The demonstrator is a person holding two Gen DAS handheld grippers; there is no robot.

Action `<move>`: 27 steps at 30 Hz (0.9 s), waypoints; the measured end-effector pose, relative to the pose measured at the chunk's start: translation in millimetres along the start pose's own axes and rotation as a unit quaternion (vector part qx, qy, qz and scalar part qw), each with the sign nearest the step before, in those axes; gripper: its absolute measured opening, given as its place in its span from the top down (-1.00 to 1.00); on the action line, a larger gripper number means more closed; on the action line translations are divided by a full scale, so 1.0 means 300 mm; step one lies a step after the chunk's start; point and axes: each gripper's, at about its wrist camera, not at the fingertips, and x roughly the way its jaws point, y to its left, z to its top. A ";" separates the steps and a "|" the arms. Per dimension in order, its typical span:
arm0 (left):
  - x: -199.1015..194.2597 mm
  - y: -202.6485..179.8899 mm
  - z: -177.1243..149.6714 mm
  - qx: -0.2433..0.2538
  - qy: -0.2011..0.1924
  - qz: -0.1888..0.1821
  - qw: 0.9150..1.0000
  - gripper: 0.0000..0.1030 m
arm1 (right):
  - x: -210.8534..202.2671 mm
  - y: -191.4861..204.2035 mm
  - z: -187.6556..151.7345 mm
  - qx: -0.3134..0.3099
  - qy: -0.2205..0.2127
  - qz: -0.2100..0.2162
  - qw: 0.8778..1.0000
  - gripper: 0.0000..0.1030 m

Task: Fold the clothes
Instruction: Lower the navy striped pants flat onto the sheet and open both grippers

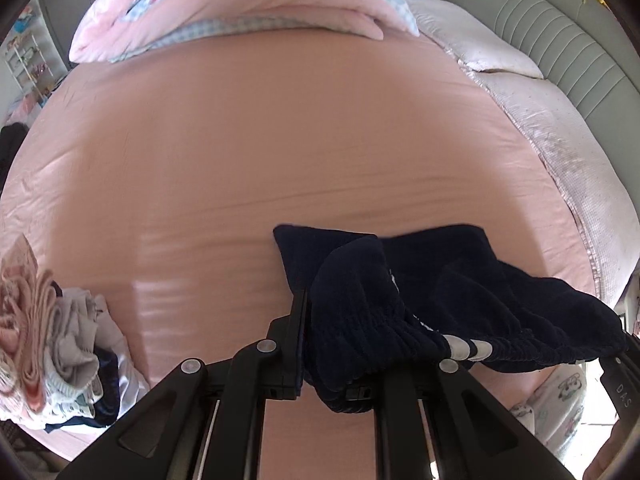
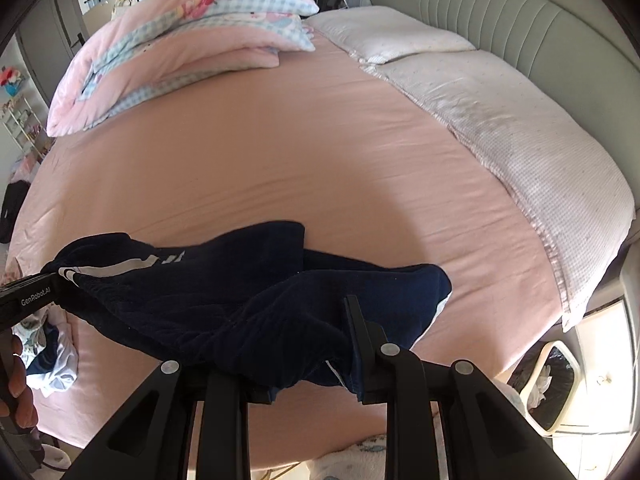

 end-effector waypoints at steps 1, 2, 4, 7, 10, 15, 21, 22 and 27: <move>0.009 0.002 -0.022 0.001 0.008 0.001 1.000 0.79 | 0.006 0.006 -0.018 -0.004 0.003 -0.003 1.000 0.53; 0.020 0.004 -0.042 0.003 0.016 0.005 1.000 0.79 | 0.012 0.011 -0.034 -0.006 0.008 -0.003 1.000 0.53; 0.042 0.005 -0.077 0.004 0.032 0.018 0.999 0.79 | 0.024 0.017 -0.062 -0.007 0.017 -0.001 1.000 0.53; 0.069 0.011 -0.126 -0.002 0.046 0.023 0.999 0.79 | 0.044 0.022 -0.097 -0.004 0.032 0.009 0.999 0.53; 0.088 0.022 -0.172 -0.010 0.060 0.022 0.998 0.79 | 0.068 0.025 -0.124 -0.006 0.048 0.019 0.999 0.53; 0.111 0.042 -0.242 -0.014 0.082 0.027 0.996 0.76 | 0.097 0.032 -0.148 -0.016 0.066 0.022 0.997 0.53; 0.114 0.058 -0.299 -0.020 0.090 0.031 0.995 0.63 | 0.132 0.046 -0.176 -0.040 0.094 0.023 0.995 0.52; 0.111 0.061 -0.308 -0.020 0.087 0.030 0.996 0.63 | 0.141 0.049 -0.183 -0.045 0.105 0.021 0.993 0.51; 0.088 0.041 -0.352 0.013 0.087 0.039 0.995 0.40 | 0.161 0.047 -0.217 -0.055 0.146 0.025 0.987 0.34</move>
